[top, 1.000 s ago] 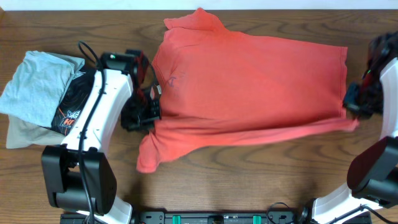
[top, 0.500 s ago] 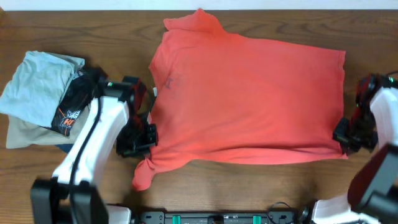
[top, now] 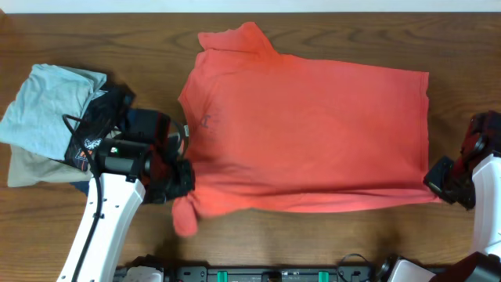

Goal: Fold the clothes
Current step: 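Lay the shirt flat on the table and release both grippers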

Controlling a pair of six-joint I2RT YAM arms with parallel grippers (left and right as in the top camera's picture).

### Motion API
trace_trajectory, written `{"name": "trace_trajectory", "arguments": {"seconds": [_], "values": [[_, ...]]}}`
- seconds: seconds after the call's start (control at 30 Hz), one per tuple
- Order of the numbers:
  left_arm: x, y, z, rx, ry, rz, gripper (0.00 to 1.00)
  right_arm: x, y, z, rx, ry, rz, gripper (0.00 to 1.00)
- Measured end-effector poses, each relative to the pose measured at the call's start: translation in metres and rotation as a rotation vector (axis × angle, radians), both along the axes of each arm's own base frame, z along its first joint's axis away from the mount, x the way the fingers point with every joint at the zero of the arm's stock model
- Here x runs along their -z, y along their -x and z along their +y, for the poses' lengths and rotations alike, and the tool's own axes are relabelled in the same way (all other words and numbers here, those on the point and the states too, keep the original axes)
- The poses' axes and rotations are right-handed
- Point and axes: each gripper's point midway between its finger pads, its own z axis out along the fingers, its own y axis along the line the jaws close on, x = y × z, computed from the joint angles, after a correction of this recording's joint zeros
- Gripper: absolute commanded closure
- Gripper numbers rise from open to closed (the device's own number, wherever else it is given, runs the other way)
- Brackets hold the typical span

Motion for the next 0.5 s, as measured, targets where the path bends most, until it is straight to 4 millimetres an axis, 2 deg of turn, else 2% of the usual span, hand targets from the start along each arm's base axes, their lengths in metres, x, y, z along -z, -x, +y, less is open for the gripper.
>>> {"name": "trace_trajectory", "arguments": {"seconds": [0.1, 0.23, 0.5], "values": [[-0.003, -0.028, -0.004, -0.025, 0.019, -0.101, 0.94, 0.002, -0.012, -0.003, -0.006, 0.005, -0.046, 0.99], [0.0, -0.055, -0.009, -0.05, 0.04, -0.164, 0.94, 0.002, -0.03, -0.01, -0.011, 0.028, -0.108, 0.98], [0.031, -0.093, -0.012, -0.082, 0.049, -0.154, 0.94, -0.002, -0.065, -0.025, -0.016, 0.081, -0.243, 0.96]]}}
